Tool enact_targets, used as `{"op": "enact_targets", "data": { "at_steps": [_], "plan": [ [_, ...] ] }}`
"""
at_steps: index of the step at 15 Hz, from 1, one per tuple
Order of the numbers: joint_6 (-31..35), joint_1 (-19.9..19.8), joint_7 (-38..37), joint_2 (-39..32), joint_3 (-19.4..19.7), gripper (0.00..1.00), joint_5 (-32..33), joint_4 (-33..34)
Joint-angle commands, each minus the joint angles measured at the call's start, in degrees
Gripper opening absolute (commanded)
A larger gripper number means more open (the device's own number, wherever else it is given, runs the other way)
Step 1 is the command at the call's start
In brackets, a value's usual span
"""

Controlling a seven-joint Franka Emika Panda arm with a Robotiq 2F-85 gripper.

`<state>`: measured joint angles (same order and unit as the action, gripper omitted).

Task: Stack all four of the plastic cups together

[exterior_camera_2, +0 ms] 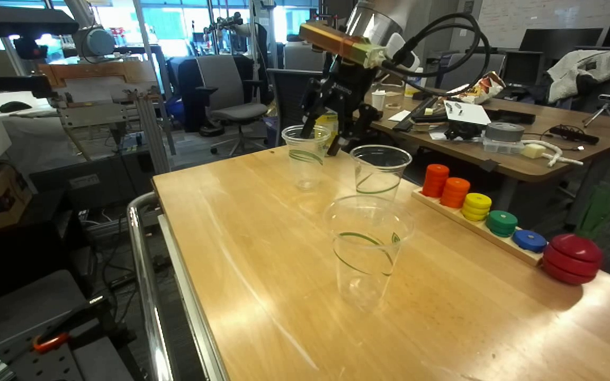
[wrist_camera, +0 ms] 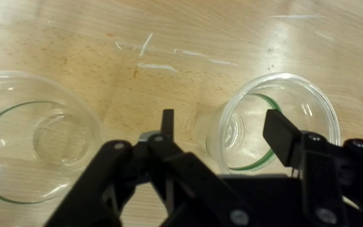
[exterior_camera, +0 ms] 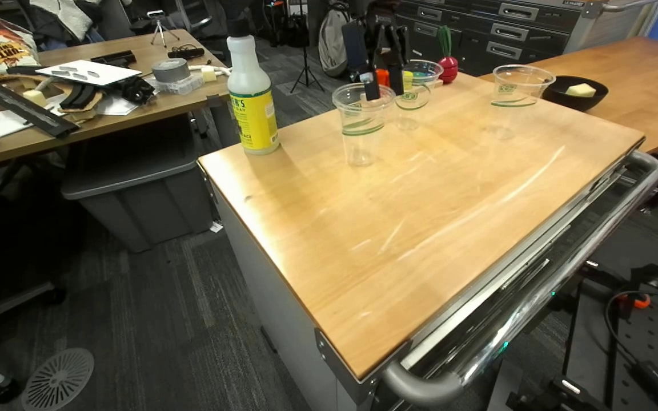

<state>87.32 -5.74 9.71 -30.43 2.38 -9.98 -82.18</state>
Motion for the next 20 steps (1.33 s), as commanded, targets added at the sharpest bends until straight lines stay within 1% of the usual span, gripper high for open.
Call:
{"op": "enact_targets", "data": {
  "at_steps": [1, 4, 5, 6, 8, 9, 10, 12, 14, 17, 20],
  "plan": [
    [-2.2, -0.4, -1.0, -1.6, -0.6, 0.42, 0.4, 3.3],
    [-1.7, -0.8, -0.8, -0.9, -0.7, 0.19, -0.4, 2.5],
    [-0.8, -0.9, -1.0, -0.1, -0.6, 0.12, -0.7, 1.3],
    [-0.6, -0.9, -1.9, 0.4, -0.3, 0.07, -0.6, 0.5],
    [1.0, -1.9, -2.5, 1.7, -0.1, 0.04, -2.2, -2.0],
    [2.4, -2.7, -2.6, 2.7, -0.1, 0.02, -4.0, -4.0],
    [3.7, -3.4, -2.6, 3.6, 0.0, 0.05, -5.8, -5.8],
    [6.0, -4.7, -1.7, 5.7, 0.1, 0.02, -9.0, -9.9],
    [7.9, -6.1, 0.1, 8.6, 0.1, 0.02, -12.4, -14.2],
    [10.7, -7.8, 3.9, 15.1, 0.6, 0.02, -17.0, -21.2],
    [12.2, -7.9, 6.6, 23.0, 1.7, 0.02, -18.4, -27.3]
  ]
}}
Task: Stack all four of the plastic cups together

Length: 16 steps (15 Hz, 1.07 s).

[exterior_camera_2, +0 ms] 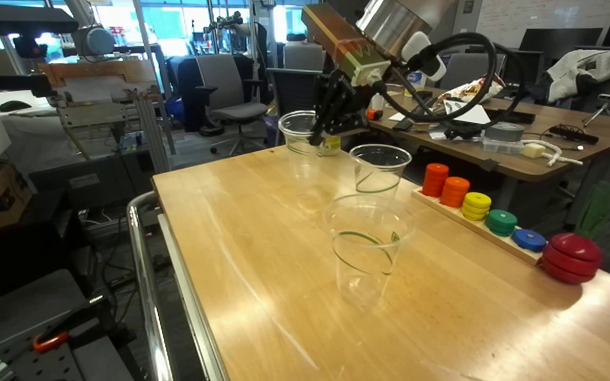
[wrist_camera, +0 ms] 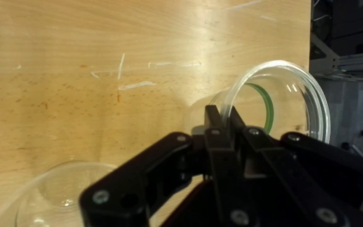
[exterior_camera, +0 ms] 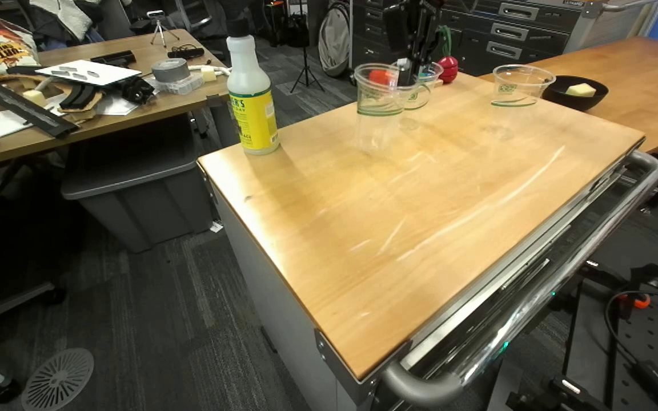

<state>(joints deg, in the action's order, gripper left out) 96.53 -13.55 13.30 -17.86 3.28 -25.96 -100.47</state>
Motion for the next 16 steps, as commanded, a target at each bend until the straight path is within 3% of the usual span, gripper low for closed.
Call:
{"op": "enact_targets", "data": {
  "at_steps": [1, 4, 8, 16],
  "plan": [
    [3.1, 0.1, 3.8, 13.3, 1.3, 0.02, -2.5, -10.6],
    [3.2, 0.8, 2.3, 20.1, 3.1, 0.02, -0.7, -13.3],
    [4.1, 0.6, -3.9, 24.0, 5.5, 0.02, 1.4, -13.6],
    [-1.2, -0.1, -9.4, 18.3, 9.9, 0.02, -2.0, -6.4]
  ]
}}
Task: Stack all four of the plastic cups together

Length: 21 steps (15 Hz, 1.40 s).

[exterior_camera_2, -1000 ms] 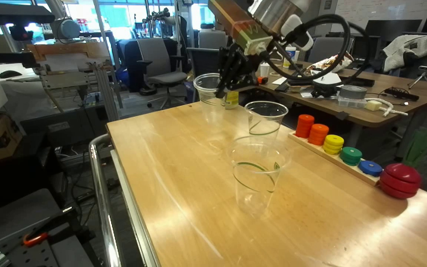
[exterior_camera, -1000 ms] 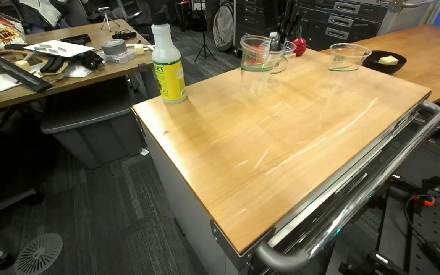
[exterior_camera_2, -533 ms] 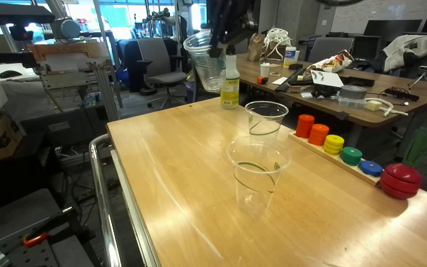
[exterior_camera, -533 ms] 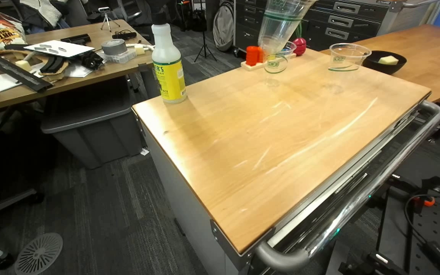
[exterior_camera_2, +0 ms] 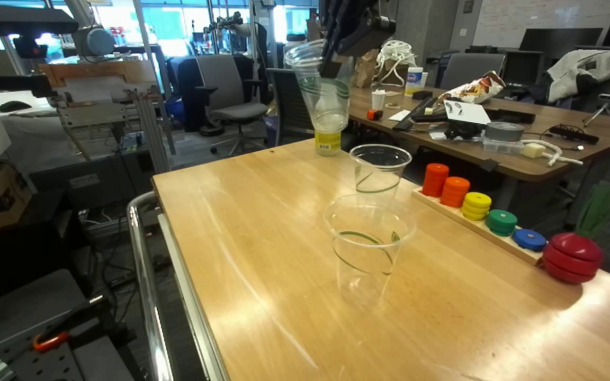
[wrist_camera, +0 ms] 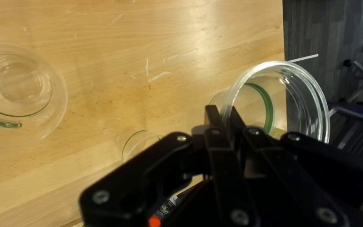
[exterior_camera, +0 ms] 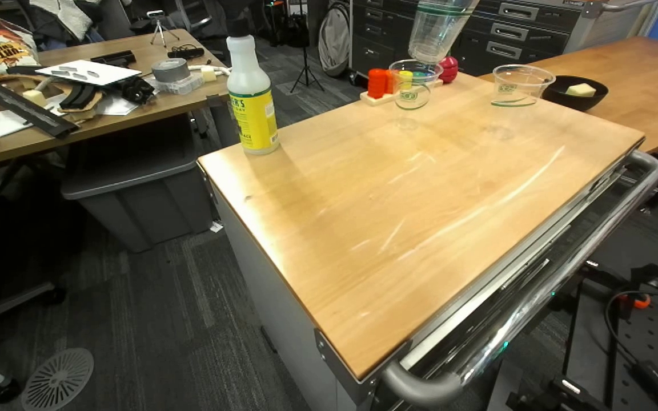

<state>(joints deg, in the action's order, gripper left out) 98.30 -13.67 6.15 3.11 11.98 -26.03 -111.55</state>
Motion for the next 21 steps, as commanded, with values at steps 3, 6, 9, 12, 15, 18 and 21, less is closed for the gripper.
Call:
{"op": "enact_targets", "data": {
  "at_steps": [3, 6, 9, 12, 15, 18, 21],
  "plan": [
    [-6.2, -0.5, -5.6, -5.4, 2.0, 0.02, -2.0, 9.3],
    [-10.1, -0.8, -9.9, -8.9, 2.4, 0.02, -1.3, 15.3],
    [-13.6, -1.4, -12.5, -13.2, 2.2, 0.02, -1.6, 21.1],
    [-16.6, -2.0, -13.5, -16.9, 1.9, 0.02, -1.7, 24.8],
    [-17.9, -2.6, -14.0, -20.6, 1.7, 0.02, -1.2, 27.8],
    [-18.5, -3.4, -14.0, -23.4, 1.5, 0.02, -0.9, 29.7],
    [-19.1, -4.3, -13.6, -24.8, 1.3, 0.02, -1.0, 30.8]
  ]
}}
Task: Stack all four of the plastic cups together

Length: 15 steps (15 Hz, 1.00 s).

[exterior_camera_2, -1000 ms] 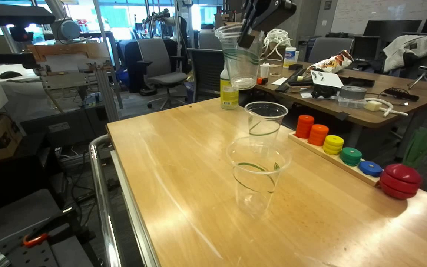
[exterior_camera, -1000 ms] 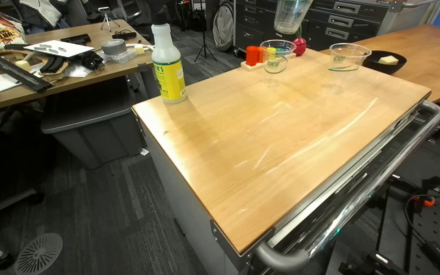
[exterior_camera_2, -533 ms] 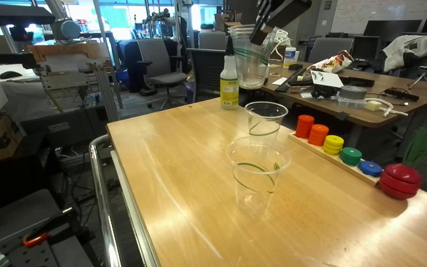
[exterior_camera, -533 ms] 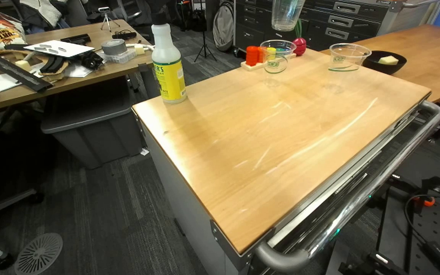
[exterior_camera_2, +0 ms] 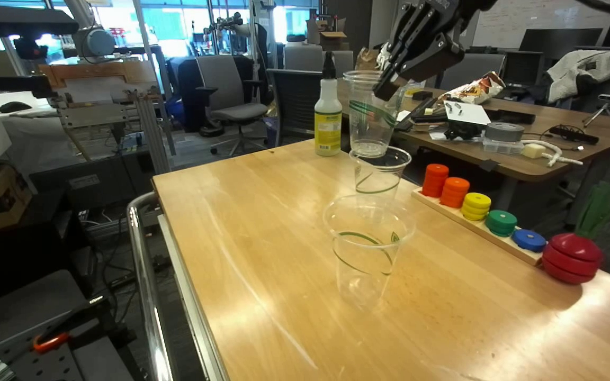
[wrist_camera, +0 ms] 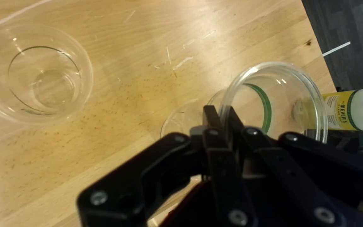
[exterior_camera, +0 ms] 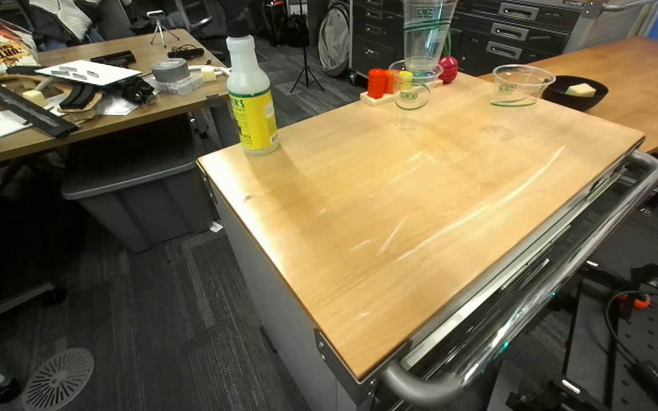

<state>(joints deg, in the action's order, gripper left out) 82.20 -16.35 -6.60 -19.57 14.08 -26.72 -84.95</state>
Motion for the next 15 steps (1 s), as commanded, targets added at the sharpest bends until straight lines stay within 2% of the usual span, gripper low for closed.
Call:
{"op": "enact_targets", "data": {
  "at_steps": [1, 11, 12, 13, 15],
  "plan": [
    [-2.9, -1.8, -0.5, -2.3, -1.0, 0.02, -0.3, 4.4],
    [-1.5, -2.6, 6.4, -5.1, -3.0, 0.02, -1.0, 4.8],
    [-1.6, -2.6, 6.6, -5.2, -3.1, 0.33, -0.7, 4.6],
    [-1.5, -2.5, 6.7, -5.3, -3.2, 0.34, -0.5, 4.6],
    [-1.5, -2.3, 6.9, -5.3, -3.2, 0.48, 0.2, 4.4]
  ]
}}
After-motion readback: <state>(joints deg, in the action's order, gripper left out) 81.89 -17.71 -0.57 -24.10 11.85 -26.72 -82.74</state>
